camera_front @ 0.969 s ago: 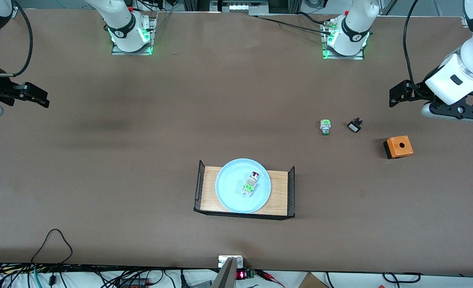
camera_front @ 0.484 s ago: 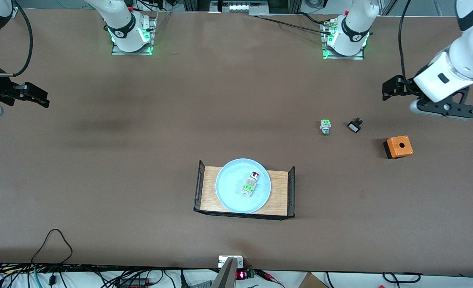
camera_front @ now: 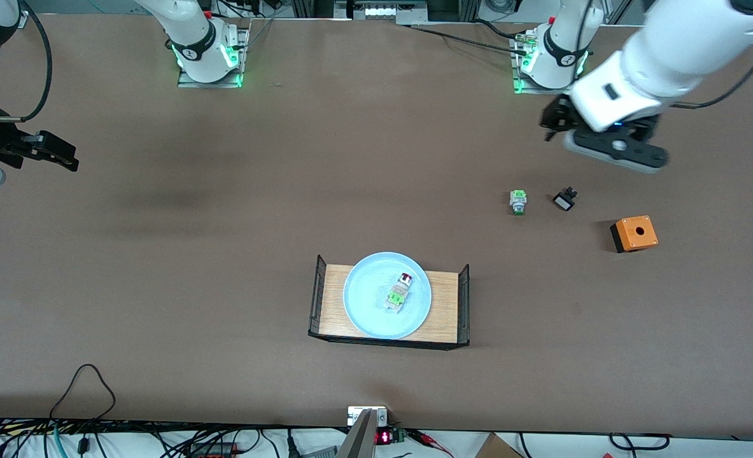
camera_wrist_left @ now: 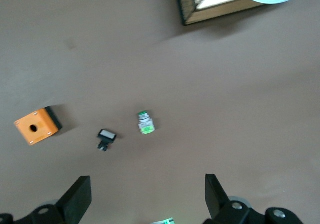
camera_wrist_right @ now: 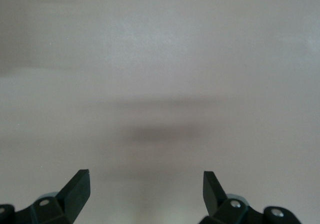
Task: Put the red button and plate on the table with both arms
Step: 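Move the left gripper over the green switch on the blue plate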
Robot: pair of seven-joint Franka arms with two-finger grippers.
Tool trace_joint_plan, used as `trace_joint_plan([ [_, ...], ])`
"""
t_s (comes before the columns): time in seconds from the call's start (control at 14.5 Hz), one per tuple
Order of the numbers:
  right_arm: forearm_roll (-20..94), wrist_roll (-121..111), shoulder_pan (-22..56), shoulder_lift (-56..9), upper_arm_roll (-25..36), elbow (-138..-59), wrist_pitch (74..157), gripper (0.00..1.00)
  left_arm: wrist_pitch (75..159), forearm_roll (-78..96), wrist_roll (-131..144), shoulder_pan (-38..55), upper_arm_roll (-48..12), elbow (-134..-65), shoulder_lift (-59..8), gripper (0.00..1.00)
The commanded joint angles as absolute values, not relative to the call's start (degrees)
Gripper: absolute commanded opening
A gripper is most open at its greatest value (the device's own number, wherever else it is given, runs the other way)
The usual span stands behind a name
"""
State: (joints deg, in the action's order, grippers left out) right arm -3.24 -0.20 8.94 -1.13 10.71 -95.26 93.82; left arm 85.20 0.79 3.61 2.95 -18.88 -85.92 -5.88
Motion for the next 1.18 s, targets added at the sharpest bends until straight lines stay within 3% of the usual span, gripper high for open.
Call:
trace_joint_plan([
  [0.0,-2.29,-0.61,8.88,-0.44,10.90,-95.10,93.16,1.00,84.98,0.09,3.17,4.30,-20.91,-81.83,-13.34,1.00],
  [0.48,-2.29,-0.70,8.88,-0.44,10.90,-95.10,93.25,1.00,111.30,0.09,2.46,12.56,-20.65,-81.22,-24.15,1.00],
  [0.9,-2.29,-0.62,8.88,-0.44,10.90,-95.10,93.34,1.00,124.88,-5.09,3.34,17.65,-19.34,-64.53,-41.99,1.00],
  [1.11,-2.29,-0.70,8.88,-0.44,10.90,-95.10,93.34,1.00,130.24,-5.89,7.88,24.84,-11.20,-63.46,-44.38,1.00],
])
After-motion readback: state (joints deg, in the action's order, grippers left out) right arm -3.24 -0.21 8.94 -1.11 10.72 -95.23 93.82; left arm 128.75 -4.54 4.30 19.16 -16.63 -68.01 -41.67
